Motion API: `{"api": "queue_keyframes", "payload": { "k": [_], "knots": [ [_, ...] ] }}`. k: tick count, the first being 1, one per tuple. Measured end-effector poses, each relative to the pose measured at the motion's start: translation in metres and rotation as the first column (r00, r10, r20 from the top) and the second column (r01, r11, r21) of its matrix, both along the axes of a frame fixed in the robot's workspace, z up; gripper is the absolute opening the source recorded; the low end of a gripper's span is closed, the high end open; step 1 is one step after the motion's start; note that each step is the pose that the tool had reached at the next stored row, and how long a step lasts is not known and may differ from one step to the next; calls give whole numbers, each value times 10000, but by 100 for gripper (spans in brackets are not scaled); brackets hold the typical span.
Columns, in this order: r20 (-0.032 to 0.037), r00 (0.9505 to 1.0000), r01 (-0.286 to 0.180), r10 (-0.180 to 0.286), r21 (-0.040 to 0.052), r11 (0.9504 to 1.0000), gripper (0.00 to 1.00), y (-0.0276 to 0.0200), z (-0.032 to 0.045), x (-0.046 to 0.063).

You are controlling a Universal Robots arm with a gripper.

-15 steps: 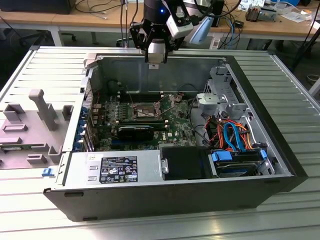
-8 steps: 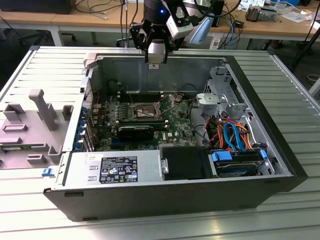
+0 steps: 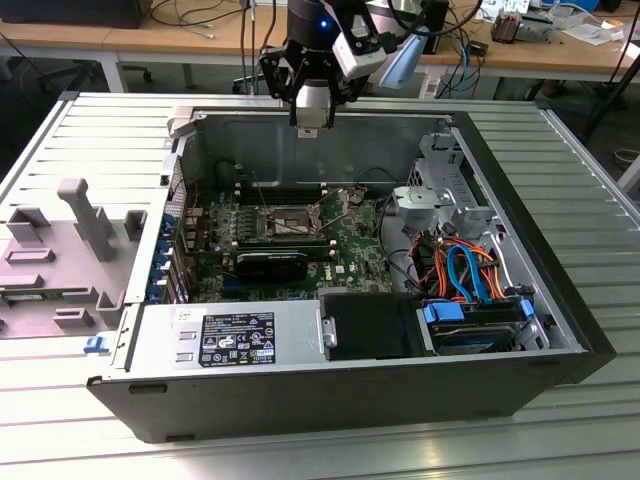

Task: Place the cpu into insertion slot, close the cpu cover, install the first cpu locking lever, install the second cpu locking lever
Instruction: 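Place the cpu into insertion slot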

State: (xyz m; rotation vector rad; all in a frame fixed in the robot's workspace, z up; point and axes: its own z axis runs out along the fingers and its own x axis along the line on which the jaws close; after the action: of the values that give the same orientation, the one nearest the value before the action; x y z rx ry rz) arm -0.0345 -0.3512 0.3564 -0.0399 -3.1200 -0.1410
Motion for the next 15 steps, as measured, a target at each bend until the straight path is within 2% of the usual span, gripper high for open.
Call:
{"api": "queue_keyframes", "payload": {
  "k": [15],
  "knots": [
    [0,10000,1,-1,0,10000,55,-77,-9,-22]
  ]
}}
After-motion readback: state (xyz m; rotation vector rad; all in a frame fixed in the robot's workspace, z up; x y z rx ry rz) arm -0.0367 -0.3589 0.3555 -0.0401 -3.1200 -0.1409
